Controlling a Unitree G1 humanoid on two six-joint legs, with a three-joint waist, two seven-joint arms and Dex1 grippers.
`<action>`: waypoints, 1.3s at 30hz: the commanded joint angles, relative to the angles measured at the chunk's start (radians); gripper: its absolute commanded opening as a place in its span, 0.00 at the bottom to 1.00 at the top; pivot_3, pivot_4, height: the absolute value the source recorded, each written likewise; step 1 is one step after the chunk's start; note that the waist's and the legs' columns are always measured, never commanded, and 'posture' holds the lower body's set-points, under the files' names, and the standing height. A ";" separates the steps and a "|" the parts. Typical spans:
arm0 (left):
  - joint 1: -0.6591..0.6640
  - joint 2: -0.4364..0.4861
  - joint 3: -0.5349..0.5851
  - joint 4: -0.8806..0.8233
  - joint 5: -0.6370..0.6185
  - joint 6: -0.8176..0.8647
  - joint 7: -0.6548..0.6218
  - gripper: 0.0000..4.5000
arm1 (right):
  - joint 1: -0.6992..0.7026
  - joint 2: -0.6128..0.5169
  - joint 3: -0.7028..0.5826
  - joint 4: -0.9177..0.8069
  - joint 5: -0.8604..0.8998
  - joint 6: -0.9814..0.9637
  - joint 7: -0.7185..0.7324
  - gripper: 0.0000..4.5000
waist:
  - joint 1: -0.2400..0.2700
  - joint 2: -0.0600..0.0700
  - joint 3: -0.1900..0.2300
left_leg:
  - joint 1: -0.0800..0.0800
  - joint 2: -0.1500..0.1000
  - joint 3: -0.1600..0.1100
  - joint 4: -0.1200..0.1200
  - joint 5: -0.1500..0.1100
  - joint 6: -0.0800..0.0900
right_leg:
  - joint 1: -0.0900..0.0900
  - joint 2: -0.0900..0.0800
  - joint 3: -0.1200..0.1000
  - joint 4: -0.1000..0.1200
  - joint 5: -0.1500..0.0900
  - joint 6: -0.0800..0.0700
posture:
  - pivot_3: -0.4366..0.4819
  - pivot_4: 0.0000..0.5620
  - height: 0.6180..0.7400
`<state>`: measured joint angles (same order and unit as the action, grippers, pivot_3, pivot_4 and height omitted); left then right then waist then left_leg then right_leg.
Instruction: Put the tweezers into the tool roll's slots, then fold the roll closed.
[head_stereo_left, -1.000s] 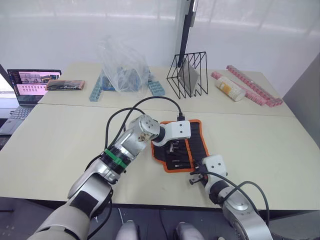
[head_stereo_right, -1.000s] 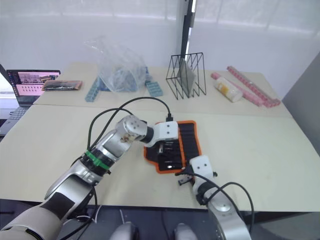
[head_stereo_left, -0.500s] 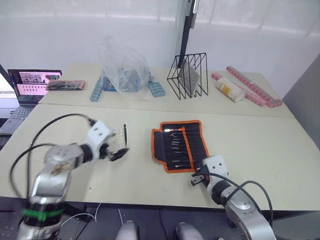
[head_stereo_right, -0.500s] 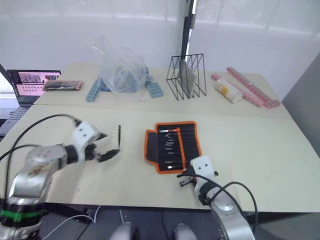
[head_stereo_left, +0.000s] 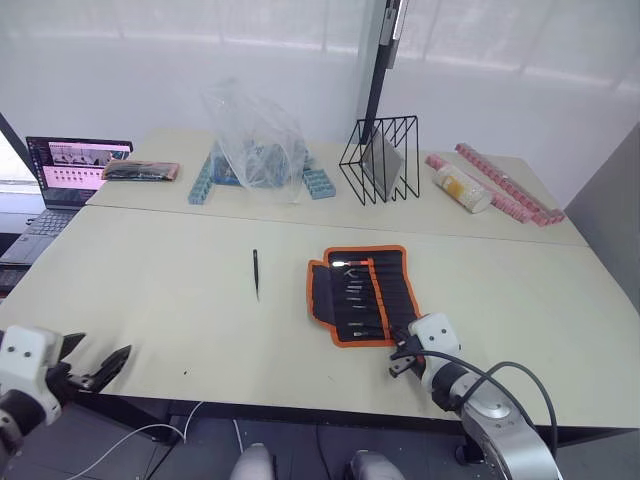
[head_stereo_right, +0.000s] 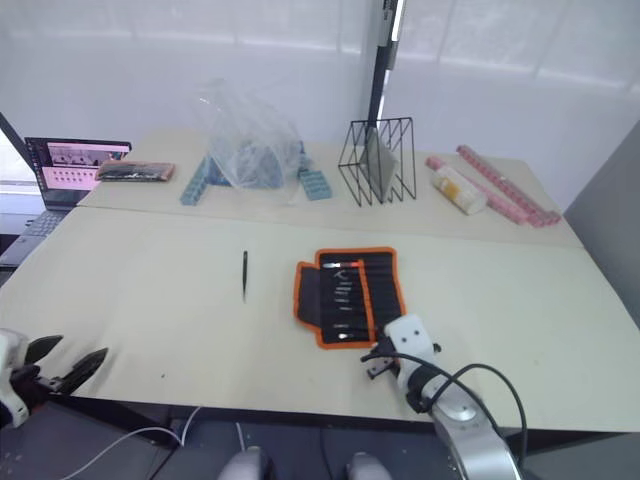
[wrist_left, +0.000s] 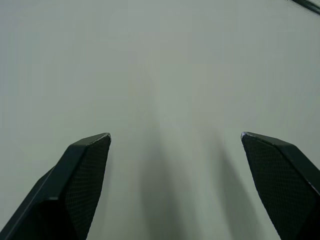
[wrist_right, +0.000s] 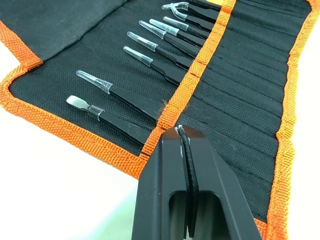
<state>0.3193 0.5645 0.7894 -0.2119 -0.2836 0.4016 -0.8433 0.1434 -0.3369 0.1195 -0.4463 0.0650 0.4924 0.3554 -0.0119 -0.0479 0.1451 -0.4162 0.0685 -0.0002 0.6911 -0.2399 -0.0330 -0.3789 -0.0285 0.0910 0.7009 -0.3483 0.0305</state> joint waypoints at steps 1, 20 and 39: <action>0.008 0.010 0.012 0.009 -0.035 -0.064 0.014 0.99 | 0.018 -0.011 0.027 0.088 -0.002 0.049 0.019 0.00 | -0.002 0.000 0.000 | 0.000 0.000 0.000 0.000 0.000 0.000 | 0.000 0.000 0.000 0.000 0.000 0.000 | 0.48 0.27 0.54; -0.114 -0.029 -0.329 -0.224 -0.171 0.142 0.165 0.99 | -0.012 0.004 0.030 0.104 -0.009 0.049 0.012 0.00 | -0.008 -0.001 0.000 | 0.003 0.001 0.000 -0.001 0.000 0.000 | 0.007 0.001 0.001 0.000 0.000 -0.001 | 0.48 0.27 0.54; -0.508 -0.320 -0.711 -0.019 0.107 0.301 0.681 0.99 | -0.024 0.014 0.029 0.098 -0.012 0.051 -0.013 0.00 | -0.019 -0.001 -0.002 | 0.005 0.000 -0.001 -0.002 0.000 0.000 | 0.010 0.003 0.002 0.000 0.000 0.000 | 0.48 0.27 0.54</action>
<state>-0.1695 0.2597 0.0731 -0.2585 -0.1974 0.6912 -0.2084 0.0949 -0.3222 0.1359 -0.4158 0.0633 0.4925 0.3478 -0.0305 -0.0485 0.1428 -0.4105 0.0675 -0.0008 0.6895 -0.2399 -0.0331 -0.3688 -0.0262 0.0932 0.7010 -0.3481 0.0307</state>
